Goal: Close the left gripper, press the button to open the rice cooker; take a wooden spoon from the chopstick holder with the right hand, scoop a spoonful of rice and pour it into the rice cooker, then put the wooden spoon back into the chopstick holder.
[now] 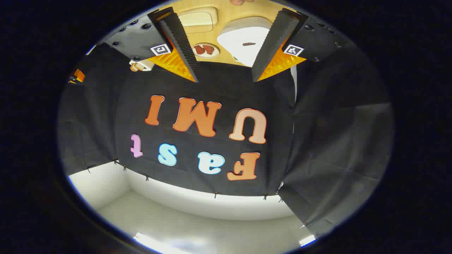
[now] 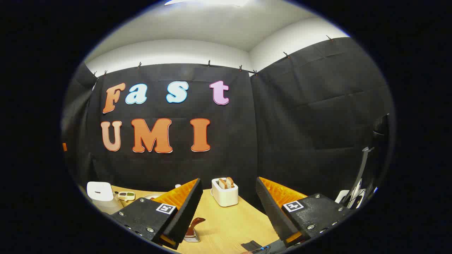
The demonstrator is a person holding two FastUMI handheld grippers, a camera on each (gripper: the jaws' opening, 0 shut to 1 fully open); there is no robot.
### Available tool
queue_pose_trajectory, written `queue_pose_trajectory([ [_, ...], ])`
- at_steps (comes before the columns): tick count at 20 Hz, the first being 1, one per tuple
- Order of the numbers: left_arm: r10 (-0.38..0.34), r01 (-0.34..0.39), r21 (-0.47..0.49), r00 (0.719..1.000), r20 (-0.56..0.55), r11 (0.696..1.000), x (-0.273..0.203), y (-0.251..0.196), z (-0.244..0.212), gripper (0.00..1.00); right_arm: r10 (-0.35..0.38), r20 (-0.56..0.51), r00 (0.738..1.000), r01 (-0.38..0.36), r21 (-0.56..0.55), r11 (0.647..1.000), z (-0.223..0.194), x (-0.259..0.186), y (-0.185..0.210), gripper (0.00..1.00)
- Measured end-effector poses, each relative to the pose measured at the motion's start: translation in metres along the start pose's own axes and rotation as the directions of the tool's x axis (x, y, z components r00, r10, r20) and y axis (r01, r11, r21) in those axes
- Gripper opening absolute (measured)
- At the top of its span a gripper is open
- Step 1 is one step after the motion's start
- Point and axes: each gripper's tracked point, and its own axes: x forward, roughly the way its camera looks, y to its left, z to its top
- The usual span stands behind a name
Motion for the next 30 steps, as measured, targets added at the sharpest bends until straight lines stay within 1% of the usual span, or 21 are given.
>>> queue_pose_trajectory([
  [1,0.024,-0.024,0.013,1.000,0.005,1.000,0.001,0.010,0.001,1.00,0.002,-0.001,1.000,-0.002,-0.002,1.000,0.001,0.003,0.005,1.00],
  [2,0.043,-0.043,0.023,0.999,0.008,0.999,0.001,0.016,0.000,1.00,0.008,0.001,1.000,-0.008,-0.002,1.000,0.002,0.007,0.012,0.95],
  [5,0.070,-0.070,0.052,0.998,-0.001,0.996,0.007,0.020,-0.006,1.00,0.044,0.002,0.999,-0.044,0.002,0.999,0.002,0.018,0.035,0.95],
  [6,0.069,-0.069,0.055,0.998,0.001,0.996,0.011,0.020,-0.006,0.96,0.060,0.001,0.998,-0.060,-0.002,0.998,0.002,0.022,0.044,0.95],
  [7,0.071,-0.071,0.055,0.997,0.005,0.996,0.014,0.020,-0.005,1.00,0.066,0.002,0.998,-0.066,-0.010,0.998,0.001,0.025,0.048,0.95],
  [10,0.071,-0.071,0.066,0.997,0.008,0.995,0.030,0.016,-0.002,1.00,0.066,0.022,0.998,-0.065,-0.039,0.997,0.005,0.035,0.055,0.95],
  [12,0.069,-0.068,0.068,0.998,-0.003,0.995,0.034,0.013,0.000,1.00,0.079,0.016,0.997,-0.079,-0.047,0.996,0.006,0.039,0.060,0.95],
  [14,0.060,-0.060,0.054,0.998,0.004,0.997,0.035,0.008,0.001,1.00,0.097,0.017,0.995,-0.097,-0.047,0.994,0.005,0.039,0.063,0.95],
  [16,0.051,-0.051,0.034,0.999,0.005,0.998,0.036,0.003,-0.004,1.00,0.089,0.022,0.996,-0.088,-0.043,0.995,0.003,0.041,0.059,0.95],
  [18,0.043,-0.042,0.052,0.999,-0.022,0.998,0.030,0.003,-0.014,1.00,0.105,-0.005,0.995,-0.105,-0.035,0.994,-0.006,0.042,0.065,0.95],
  [19,0.052,-0.050,0.062,0.998,-0.021,0.997,0.027,0.006,-0.016,1.00,0.120,-0.013,0.993,-0.120,-0.036,0.992,-0.008,0.041,0.070,0.95],
  [20,0.064,-0.063,0.062,0.998,-0.016,0.996,0.025,0.012,-0.013,0.97,0.123,-0.008,0.992,-0.123,-0.039,0.992,-0.008,0.042,0.073,0.95],
  [21,0.079,-0.078,0.058,0.997,-0.020,0.995,0.021,0.017,-0.012,1.00,0.122,-0.006,0.993,-0.122,-0.045,0.991,-0.005,0.045,0.074,0.95],
  [22,0.085,-0.084,0.056,0.996,-0.019,0.995,0.018,0.021,-0.014,1.00,0.131,-0.001,0.991,-0.131,-0.051,0.990,-0.004,0.046,0.079,0.95],
  [25,0.065,-0.064,0.069,0.998,-0.016,0.996,0.018,0.021,-0.013,1.00,0.128,0.002,0.992,-0.128,-0.034,0.991,-0.005,0.049,0.089,0.95],
  [27,0.075,-0.074,0.057,0.997,-0.003,0.996,0.019,0.024,-0.011,1.00,0.150,0.003,0.989,-0.150,-0.010,0.989,-0.002,0.049,0.098,0.95],
  [30,0.079,-0.079,0.039,0.997,-0.008,0.996,0.028,0.022,-0.008,1.00,0.154,-0.001,0.988,-0.154,-0.031,0.988,0.004,0.058,0.092,0.95],
])
